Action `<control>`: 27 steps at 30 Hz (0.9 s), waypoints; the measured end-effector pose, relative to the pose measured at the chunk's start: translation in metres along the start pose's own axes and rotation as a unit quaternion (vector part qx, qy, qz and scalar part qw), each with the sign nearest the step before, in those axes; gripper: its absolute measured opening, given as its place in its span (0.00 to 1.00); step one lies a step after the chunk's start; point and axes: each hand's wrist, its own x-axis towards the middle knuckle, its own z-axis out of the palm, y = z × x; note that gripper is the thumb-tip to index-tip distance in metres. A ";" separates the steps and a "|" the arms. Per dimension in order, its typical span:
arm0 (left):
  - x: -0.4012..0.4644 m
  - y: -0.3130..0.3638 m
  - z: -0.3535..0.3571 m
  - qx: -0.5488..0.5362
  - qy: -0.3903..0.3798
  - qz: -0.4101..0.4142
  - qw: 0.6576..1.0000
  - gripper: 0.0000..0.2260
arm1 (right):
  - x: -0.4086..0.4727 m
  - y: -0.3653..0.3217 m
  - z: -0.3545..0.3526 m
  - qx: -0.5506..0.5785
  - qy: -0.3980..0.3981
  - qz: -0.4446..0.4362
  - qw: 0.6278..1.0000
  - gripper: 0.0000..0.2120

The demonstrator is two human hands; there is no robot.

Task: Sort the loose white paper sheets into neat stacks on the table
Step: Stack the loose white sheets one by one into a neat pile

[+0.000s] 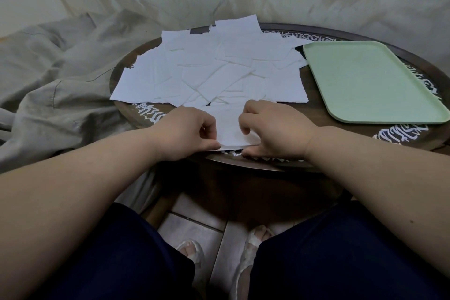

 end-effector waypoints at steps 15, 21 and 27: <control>0.002 0.002 0.000 0.068 0.026 0.041 0.997 0.04 | -0.006 0.007 0.001 0.104 0.050 0.063 0.991 0.09; -0.001 -0.003 -0.005 0.014 0.022 0.007 1.000 0.03 | -0.011 0.009 -0.003 0.111 0.017 0.053 0.992 0.15; -0.004 -0.009 -0.008 0.021 0.020 -0.002 1.000 0.02 | -0.020 0.018 -0.013 0.165 0.034 0.108 0.980 0.02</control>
